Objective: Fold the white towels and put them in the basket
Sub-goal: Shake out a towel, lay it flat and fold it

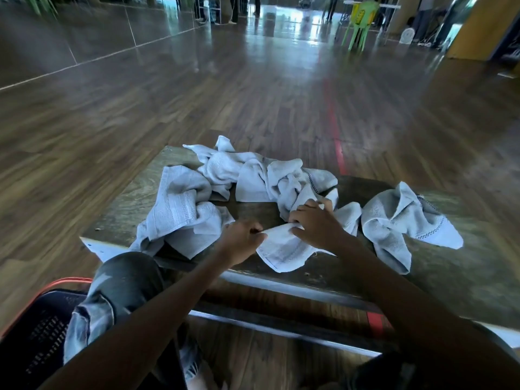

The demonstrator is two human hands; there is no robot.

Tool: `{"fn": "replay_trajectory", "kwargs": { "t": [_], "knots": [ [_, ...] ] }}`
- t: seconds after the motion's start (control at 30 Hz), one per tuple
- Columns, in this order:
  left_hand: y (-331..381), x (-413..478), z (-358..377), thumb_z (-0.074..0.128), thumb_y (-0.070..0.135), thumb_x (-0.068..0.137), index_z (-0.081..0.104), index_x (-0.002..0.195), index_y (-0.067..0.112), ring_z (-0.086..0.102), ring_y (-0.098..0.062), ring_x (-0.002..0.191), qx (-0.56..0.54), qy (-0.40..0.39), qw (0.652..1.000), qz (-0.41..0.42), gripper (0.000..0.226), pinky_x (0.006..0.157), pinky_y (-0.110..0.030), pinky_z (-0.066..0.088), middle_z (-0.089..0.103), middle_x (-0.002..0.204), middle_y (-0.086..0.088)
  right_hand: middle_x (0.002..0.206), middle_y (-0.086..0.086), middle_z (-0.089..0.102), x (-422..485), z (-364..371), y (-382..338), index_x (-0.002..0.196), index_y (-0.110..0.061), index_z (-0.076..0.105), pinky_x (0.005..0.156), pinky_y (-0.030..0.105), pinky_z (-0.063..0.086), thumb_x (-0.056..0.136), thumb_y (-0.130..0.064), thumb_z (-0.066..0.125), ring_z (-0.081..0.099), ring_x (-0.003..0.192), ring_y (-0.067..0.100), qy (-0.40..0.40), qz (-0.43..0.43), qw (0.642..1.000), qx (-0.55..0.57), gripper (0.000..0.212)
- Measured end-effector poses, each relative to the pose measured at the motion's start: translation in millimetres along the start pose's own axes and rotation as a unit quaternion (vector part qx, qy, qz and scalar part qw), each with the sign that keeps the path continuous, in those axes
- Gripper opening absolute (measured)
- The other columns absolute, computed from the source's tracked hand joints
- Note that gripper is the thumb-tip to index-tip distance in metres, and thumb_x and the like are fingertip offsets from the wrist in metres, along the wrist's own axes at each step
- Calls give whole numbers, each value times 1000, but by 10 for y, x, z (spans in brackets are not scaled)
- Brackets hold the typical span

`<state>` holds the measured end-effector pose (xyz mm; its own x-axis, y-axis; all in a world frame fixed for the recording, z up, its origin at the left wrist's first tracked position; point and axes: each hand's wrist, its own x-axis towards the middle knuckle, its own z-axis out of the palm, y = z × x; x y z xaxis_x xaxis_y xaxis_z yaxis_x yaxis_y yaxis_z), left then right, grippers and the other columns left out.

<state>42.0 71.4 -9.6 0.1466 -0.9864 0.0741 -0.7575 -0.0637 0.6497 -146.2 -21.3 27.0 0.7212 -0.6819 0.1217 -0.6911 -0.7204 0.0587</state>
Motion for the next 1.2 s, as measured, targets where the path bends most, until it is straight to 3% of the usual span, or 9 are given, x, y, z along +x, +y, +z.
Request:
{"fn": "replay_trajectory", "kwargs": {
  "t": [0.13, 0.23, 0.3, 0.47, 0.63, 0.77, 0.93, 1.07, 1.2],
  "knots": [
    [92, 129, -432, 67, 29, 84, 66, 80, 24, 59, -2, 71, 20, 33, 997, 60, 7, 72, -27, 46, 61, 74, 17, 98, -12, 61, 11, -269, 178, 92, -27, 63, 96, 38, 8, 88, -44, 52, 40, 113, 12, 20, -11, 999, 34, 21],
    [265, 243, -840, 70, 26, 85, 64, 80, 23, 58, 9, 64, 29, 34, 990, 136, 8, 63, -15, 38, 59, 71, 24, 89, -13, 56, 69, -637, 316, 85, -26, 62, 98, 42, 21, 85, -46, 56, 37, 102, 8, 2, -32, 996, 81, 21],
    [466, 322, -1121, 67, 39, 84, 62, 78, 27, 59, 10, 70, 34, 40, 982, 180, 15, 66, -11, 39, 59, 69, 29, 84, -12, 54, 108, -917, 383, 85, -24, 61, 98, 41, 24, 85, -39, 59, 37, 94, 3, 11, -33, 994, 102, 15],
    [1002, 635, -1746, 56, 55, 72, 62, 74, 31, 64, -7, 72, 66, 90, 970, 216, 25, 72, -25, 46, 68, 73, 9, 81, -8, 56, 181, -1616, 597, 93, -22, 55, 91, 32, 20, 86, -21, 57, 43, 87, 2, 65, -10, 996, 57, 7],
    [1442, 868, -2288, 61, 51, 77, 62, 78, 37, 64, -5, 75, 102, 135, 953, 252, 14, 72, -27, 45, 69, 77, 13, 78, -4, 61, 256, -2409, 955, 82, -33, 52, 80, 29, 14, 88, -19, 55, 53, 88, 9, 113, 70, 991, 5, 16],
    [1763, 1007, -2735, 71, 35, 83, 66, 82, 33, 63, 0, 77, 111, 156, 944, 270, 6, 72, -26, 45, 69, 81, 16, 85, 0, 65, 211, -3016, 1251, 83, -29, 53, 90, 37, 31, 90, -20, 58, 54, 84, 14, 102, 80, 991, 14, 13],
    [2044, 1075, -3204, 70, 37, 83, 60, 78, 38, 61, 3, 79, 143, 177, 935, 273, 11, 78, -26, 47, 66, 81, 18, 78, -11, 53, -2, -3587, 1442, 78, -29, 47, 77, 18, 18, 94, -30, 55, 48, 88, 12, 140, 132, 981, -22, 18],
    [2272, 1131, -3574, 69, 34, 84, 57, 77, 37, 62, -6, 78, 170, 203, 922, 282, 14, 78, -34, 52, 65, 80, 15, 88, -1, 62, -68, -3993, 1521, 79, -23, 55, 77, 13, 26, 90, -21, 62, 54, 89, 16, 185, 122, 975, 19, 13],
    [2533, 1140, -3888, 68, 31, 86, 57, 78, 35, 62, -7, 76, 183, 235, 907, 298, 14, 71, -31, 49, 65, 79, 16, 85, -1, 62, -65, -4435, 1529, 80, -18, 59, 76, 37, 45, 89, -19, 63, 59, 85, 22, 204, 109, 973, 14, 10]
  ]
}}
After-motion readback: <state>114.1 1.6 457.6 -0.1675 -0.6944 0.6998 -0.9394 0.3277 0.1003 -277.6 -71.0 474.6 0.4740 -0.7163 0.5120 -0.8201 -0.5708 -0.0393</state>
